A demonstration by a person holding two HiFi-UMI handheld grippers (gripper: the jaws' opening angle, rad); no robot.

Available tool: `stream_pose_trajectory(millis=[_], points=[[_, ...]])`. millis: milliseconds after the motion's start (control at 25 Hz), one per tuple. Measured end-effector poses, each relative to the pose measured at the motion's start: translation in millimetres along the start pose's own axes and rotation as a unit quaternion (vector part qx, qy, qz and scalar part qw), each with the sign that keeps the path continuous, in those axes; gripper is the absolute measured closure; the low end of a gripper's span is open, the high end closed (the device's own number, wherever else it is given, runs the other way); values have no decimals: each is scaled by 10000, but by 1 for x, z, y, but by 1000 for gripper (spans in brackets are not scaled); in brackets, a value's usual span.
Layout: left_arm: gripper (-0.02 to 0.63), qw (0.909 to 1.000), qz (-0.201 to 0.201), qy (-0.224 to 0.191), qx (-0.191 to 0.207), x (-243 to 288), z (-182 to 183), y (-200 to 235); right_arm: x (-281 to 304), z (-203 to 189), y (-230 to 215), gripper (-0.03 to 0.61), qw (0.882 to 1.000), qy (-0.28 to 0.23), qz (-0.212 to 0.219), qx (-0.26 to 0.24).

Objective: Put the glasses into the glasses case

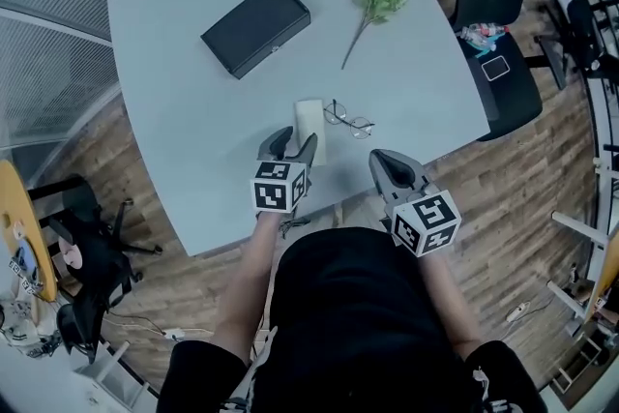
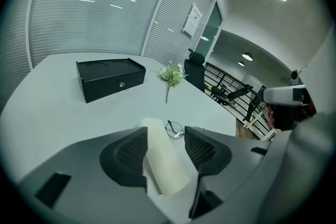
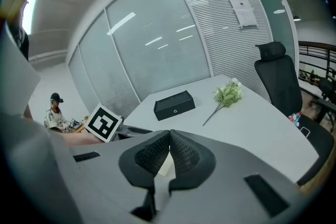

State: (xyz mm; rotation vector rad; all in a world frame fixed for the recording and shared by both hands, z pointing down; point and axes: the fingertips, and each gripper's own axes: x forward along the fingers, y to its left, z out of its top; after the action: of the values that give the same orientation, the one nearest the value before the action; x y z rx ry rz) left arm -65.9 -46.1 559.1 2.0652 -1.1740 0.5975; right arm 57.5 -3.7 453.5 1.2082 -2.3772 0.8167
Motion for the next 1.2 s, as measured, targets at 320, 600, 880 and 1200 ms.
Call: stream_pose_trajectory(millis=[320,600,880,1200], points=[[360,9979,530,209,-310,35,1,14,19,12,-23,560,9989,308,327,-150],[350,9924,970,496,-580,63,-6,20,27,13,-45,561,9964,576,575,-223],[328,9825,1574,645,-756,75,-11,28,29,13,-68,561,9940,758,747,-251],[324,9764,1869,840,-678,92,-19,22,34,14,-82,560,9908,887,973,-307]])
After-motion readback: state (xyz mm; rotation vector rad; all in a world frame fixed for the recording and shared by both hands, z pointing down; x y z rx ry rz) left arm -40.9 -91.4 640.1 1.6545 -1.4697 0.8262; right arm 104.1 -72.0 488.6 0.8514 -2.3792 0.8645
